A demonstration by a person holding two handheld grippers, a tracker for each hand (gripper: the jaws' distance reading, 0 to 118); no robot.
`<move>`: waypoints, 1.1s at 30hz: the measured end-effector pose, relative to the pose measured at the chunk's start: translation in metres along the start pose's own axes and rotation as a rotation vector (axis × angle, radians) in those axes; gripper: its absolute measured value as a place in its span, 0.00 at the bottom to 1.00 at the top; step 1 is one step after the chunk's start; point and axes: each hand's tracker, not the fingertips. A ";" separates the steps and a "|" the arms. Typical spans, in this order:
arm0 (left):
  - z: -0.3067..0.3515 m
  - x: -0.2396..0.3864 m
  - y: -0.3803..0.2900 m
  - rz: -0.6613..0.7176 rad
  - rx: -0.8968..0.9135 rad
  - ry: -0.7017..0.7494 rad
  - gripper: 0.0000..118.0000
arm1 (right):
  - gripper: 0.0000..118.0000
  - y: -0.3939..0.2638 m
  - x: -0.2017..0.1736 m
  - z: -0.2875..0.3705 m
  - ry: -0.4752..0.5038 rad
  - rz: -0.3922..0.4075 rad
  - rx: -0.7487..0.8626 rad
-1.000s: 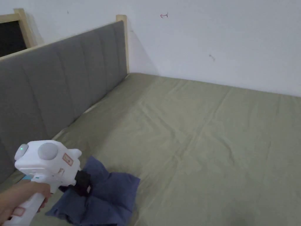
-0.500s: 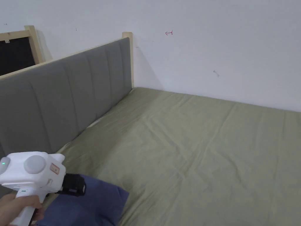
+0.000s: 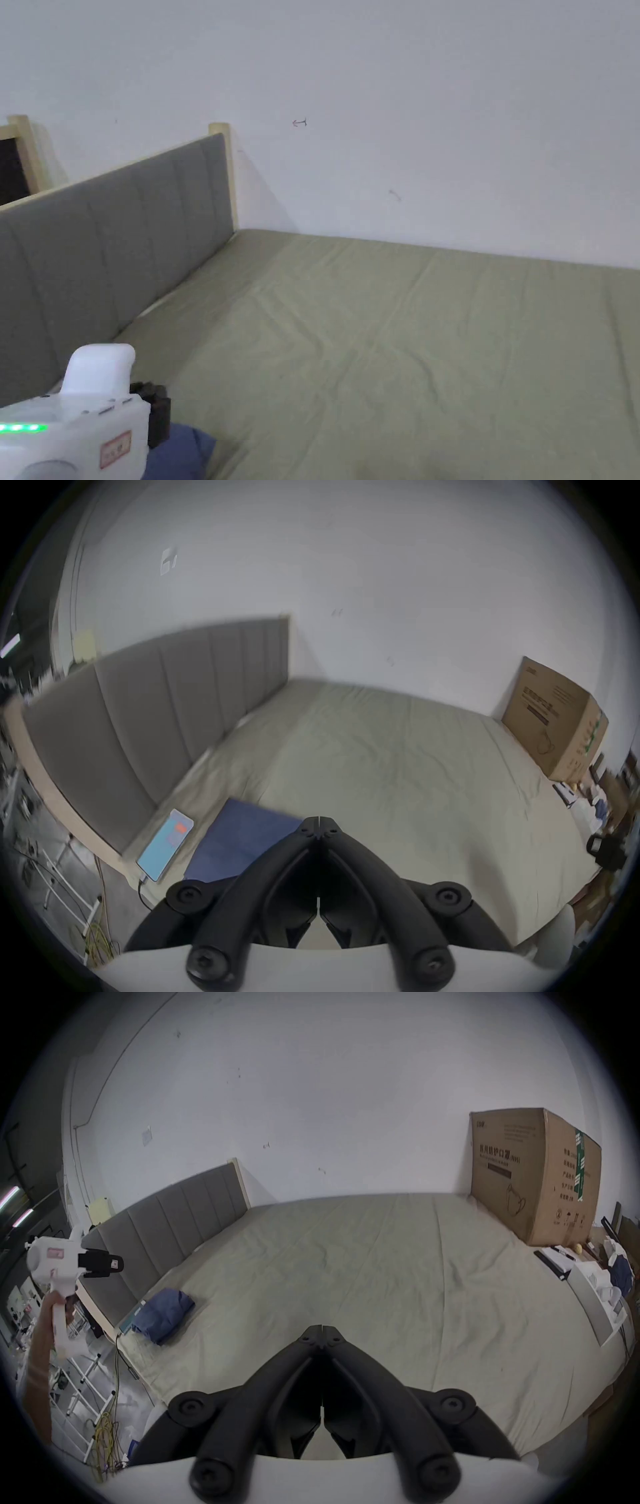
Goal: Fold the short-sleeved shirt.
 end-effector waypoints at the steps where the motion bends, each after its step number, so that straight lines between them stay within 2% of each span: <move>1: 0.013 0.017 -0.002 0.042 0.038 -0.008 0.00 | 0.00 0.005 0.002 0.004 -0.001 0.003 0.026; 3: 0.033 0.045 -0.005 0.051 0.116 -0.064 0.00 | 0.00 0.015 0.007 0.010 -0.025 0.023 0.069; 7: 0.073 0.110 -0.006 -0.021 0.243 0.008 0.00 | 0.00 0.033 0.019 0.028 -0.062 0.045 0.172; 8: 0.078 0.119 -0.007 -0.036 0.272 -0.013 0.00 | 0.00 0.037 0.022 0.032 -0.077 0.048 0.190; 13: 0.095 0.165 -0.005 0.006 0.305 -0.057 0.00 | 0.00 0.046 0.032 0.047 -0.134 0.044 0.261; 17: 0.102 0.198 -0.008 -0.077 0.366 -0.091 0.00 | 0.00 0.044 0.037 0.052 -0.143 0.054 0.275; 21: 0.109 0.215 -0.007 -0.069 0.367 -0.131 0.00 | 0.00 0.043 0.024 0.057 -0.188 0.094 0.294; 27: 0.110 0.217 -0.007 -0.047 0.379 -0.139 0.00 | 0.00 0.045 0.018 0.064 -0.196 0.087 0.313; 29: 0.113 0.215 -0.008 -0.035 0.391 -0.143 0.03 | 0.08 0.047 0.015 0.065 -0.219 0.103 0.314; 30: 0.113 0.213 -0.008 -0.024 0.398 -0.150 0.12 | 0.13 0.047 0.015 0.066 -0.218 0.101 0.313; 31: 0.113 0.212 -0.007 -0.028 0.395 -0.154 0.32 | 0.20 0.048 0.016 0.066 -0.212 0.092 0.316; 32: 0.113 0.212 -0.007 -0.032 0.391 -0.159 0.72 | 0.34 0.049 0.015 0.067 -0.201 0.080 0.322; 33: 0.110 0.212 -0.004 -0.035 0.364 -0.165 0.95 | 0.47 0.049 0.014 0.068 -0.192 0.069 0.323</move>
